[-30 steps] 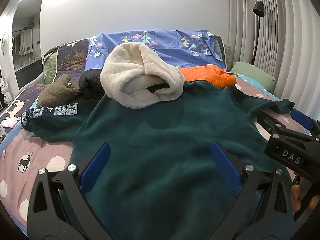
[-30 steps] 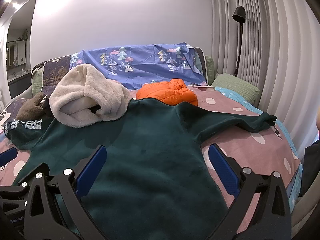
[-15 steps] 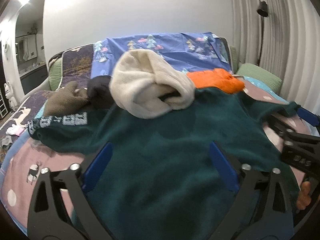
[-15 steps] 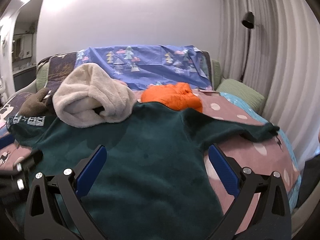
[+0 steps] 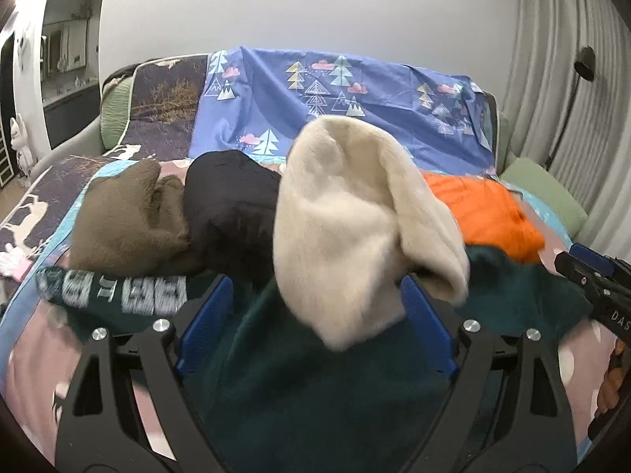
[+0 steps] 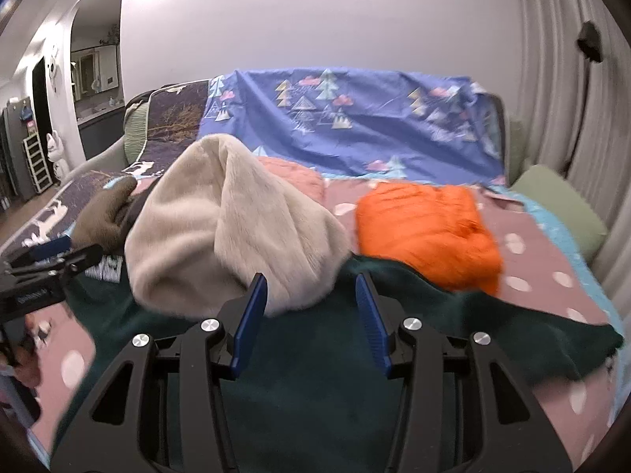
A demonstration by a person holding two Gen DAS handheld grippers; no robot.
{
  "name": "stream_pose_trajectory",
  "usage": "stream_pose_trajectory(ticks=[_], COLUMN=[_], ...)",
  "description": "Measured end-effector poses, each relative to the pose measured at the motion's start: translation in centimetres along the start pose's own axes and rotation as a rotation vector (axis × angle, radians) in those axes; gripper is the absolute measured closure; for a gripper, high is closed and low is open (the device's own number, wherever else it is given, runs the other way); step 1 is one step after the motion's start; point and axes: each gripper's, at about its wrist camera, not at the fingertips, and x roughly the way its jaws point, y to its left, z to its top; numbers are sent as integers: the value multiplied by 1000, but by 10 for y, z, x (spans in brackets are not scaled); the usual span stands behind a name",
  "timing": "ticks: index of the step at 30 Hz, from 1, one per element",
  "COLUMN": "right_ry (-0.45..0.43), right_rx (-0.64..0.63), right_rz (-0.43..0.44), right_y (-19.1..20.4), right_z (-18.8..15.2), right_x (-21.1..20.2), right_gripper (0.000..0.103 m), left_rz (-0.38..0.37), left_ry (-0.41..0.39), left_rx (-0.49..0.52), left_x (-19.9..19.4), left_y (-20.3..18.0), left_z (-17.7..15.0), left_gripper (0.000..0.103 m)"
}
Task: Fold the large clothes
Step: 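Grasp the cream fleece hood with the right tool and lift it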
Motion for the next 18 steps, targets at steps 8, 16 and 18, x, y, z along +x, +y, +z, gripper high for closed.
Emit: stream_pose_trajectory(ticks=[8, 16, 18], right_ry=[40, 88, 105], right_rx=[-141, -169, -121], right_rz=[23, 60, 95], right_y=[45, 61, 52], right_z=[67, 102, 108], right_x=[109, 192, 201], right_gripper=[38, 47, 91], left_rz=[-53, -192, -252], left_ry=[56, 103, 122], left_rx=[-57, -96, -108], left_x=[103, 177, 187], left_y=[45, 66, 63], left_z=[46, 74, 79], left_gripper=[15, 42, 83])
